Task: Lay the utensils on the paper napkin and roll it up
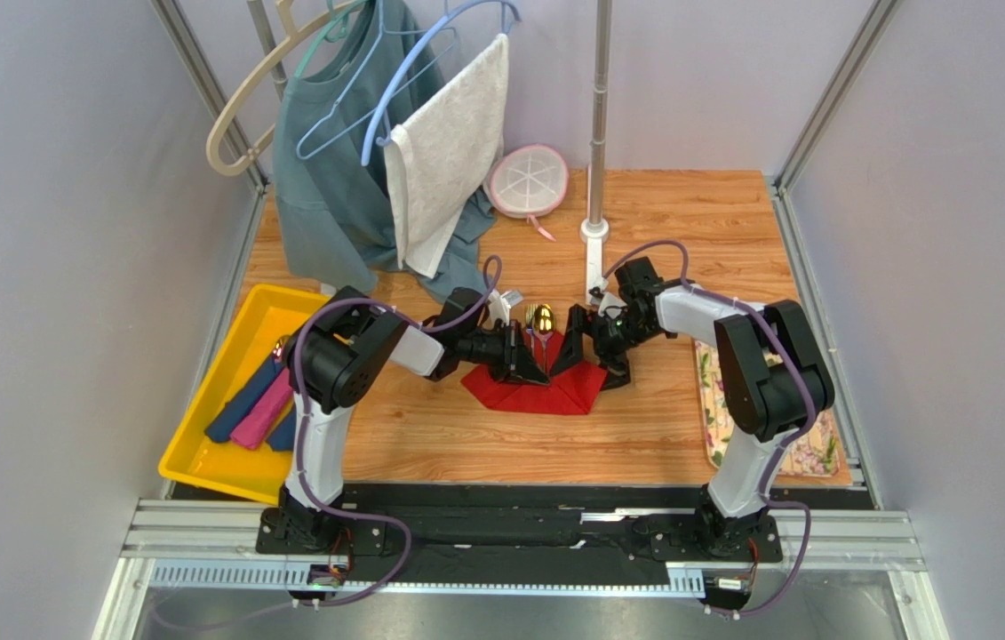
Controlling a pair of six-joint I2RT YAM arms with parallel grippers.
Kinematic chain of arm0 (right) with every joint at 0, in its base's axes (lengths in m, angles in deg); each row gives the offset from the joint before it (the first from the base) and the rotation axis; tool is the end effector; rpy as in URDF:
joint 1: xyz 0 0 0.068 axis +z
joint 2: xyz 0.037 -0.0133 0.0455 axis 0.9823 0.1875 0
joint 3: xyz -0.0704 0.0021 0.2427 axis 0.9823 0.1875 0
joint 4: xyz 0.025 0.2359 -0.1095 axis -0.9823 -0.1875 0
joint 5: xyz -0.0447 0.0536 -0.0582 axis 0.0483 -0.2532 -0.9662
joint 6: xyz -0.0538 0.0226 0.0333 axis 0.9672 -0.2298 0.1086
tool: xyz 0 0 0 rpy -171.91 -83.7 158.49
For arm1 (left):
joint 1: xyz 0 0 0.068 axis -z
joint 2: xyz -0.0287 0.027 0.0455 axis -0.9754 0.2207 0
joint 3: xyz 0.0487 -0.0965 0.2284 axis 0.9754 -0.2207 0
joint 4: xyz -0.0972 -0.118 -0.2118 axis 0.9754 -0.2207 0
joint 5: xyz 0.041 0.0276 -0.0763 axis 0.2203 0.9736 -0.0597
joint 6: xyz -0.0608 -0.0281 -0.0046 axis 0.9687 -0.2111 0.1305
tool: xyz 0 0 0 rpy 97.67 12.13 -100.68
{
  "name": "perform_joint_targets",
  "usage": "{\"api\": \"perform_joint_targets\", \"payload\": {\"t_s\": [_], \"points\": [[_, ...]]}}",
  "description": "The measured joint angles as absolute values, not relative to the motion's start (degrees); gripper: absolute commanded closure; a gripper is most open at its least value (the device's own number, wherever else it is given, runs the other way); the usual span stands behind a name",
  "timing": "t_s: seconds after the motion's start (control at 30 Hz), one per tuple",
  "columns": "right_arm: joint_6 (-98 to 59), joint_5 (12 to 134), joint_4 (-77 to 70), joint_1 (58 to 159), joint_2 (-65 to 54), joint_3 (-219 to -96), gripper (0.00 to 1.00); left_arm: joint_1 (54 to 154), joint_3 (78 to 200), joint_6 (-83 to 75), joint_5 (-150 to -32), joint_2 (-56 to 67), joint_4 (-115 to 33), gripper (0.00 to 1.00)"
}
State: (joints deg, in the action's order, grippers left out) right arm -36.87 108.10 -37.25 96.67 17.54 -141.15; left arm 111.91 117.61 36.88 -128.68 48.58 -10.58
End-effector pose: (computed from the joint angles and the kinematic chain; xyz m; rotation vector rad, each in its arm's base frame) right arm 0.2920 0.1303 0.1101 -0.0549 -2.8314 -1.1420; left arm 0.2873 -0.2456 0.0601 0.1567 2.5131 -1.6420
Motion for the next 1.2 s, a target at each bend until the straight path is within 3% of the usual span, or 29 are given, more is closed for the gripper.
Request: {"api": "perform_joint_targets", "payload": {"t_s": [0.07,0.13,0.17,0.5,0.6,1.2], "points": [[-36.5,105.0,-38.1,96.6,16.9,-140.9,0.19,111.9,117.6,36.9,-128.7,48.6,-10.6,0.91],[-36.2,102.6,-39.0,96.4,16.5,-140.9,0.31,111.7,117.6,36.9,-128.7,48.6,-10.6,0.91],[-35.8,101.7,-39.3,96.3,16.5,-140.9,0.44,111.7,117.6,36.9,-128.7,48.6,-10.6,0.91],[-35.0,106.1,-40.3,95.1,16.5,-140.9,0.95,111.7,117.6,36.9,-128.7,48.6,-10.6,0.92],[-35.3,108.7,-40.4,95.4,16.7,-141.4,1.00,111.7,117.6,36.9,-128.7,48.6,-10.6,0.92],[-38.8,111.9,-39.5,99.7,24.1,-145.4,1.00,111.7,117.6,37.6,-128.6,48.6,-10.2,0.91]]}}
